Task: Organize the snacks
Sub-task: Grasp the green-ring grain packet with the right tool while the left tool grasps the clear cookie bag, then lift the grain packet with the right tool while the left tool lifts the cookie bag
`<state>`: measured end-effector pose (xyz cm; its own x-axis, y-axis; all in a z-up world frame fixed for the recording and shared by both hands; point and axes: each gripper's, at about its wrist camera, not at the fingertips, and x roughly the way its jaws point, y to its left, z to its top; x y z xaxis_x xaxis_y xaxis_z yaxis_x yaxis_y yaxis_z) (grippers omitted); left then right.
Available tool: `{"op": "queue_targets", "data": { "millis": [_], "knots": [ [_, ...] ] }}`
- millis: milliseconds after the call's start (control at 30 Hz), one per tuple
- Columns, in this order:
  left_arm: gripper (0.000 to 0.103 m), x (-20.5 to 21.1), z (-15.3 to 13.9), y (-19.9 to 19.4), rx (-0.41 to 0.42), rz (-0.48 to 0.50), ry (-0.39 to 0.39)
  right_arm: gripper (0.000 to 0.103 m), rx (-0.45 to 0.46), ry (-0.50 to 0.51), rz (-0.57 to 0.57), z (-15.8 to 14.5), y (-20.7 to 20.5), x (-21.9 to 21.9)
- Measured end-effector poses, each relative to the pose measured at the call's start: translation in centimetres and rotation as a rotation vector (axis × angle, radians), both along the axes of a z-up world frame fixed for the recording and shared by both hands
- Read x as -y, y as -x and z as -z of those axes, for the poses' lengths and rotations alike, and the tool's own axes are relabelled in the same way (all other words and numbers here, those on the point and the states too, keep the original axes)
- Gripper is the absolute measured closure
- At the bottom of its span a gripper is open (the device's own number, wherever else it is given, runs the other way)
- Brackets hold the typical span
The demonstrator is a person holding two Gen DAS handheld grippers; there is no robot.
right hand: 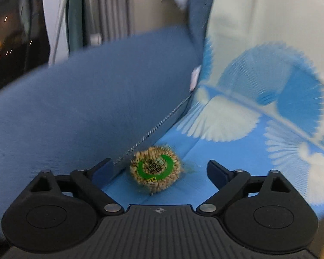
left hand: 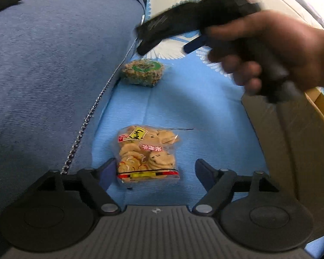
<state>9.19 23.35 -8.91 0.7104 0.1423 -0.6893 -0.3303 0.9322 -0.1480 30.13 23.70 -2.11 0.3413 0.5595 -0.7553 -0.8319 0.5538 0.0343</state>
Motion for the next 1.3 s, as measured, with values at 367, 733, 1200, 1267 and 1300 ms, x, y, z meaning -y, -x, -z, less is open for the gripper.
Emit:
{"op": "queue_targets", "data": {
  "millis": [367, 733, 1200, 1267, 1300],
  "knots": [
    [0.019, -1.0, -0.1, 0.7, 0.054, -0.01, 0.071, 0.004, 0.001, 0.14, -0.138, 5.8, -2.4, -6.0],
    [0.042, -1.3, -0.5, 1.6, 0.055, -0.032, 0.079, 0.022, -0.007, 0.073, -0.107, 1.2, -0.7, -1.6],
    [0.047, -1.6, -2.0, 3.6, 0.071, 0.022, 0.119, 0.022, 0.085, -0.121, 0.132, -11.0, 12.7, 15.3],
    [0.047, -1.4, -2.5, 4.2, 0.082, 0.026, 0.128, 0.022, 0.115, -0.134, 0.14, -11.3, 15.3, 16.9],
    [0.047, -1.2, -2.7, 4.5, 0.09, 0.029, 0.128, 0.022, 0.131, -0.143, 0.142, -11.4, 16.6, 17.6]
  ]
}}
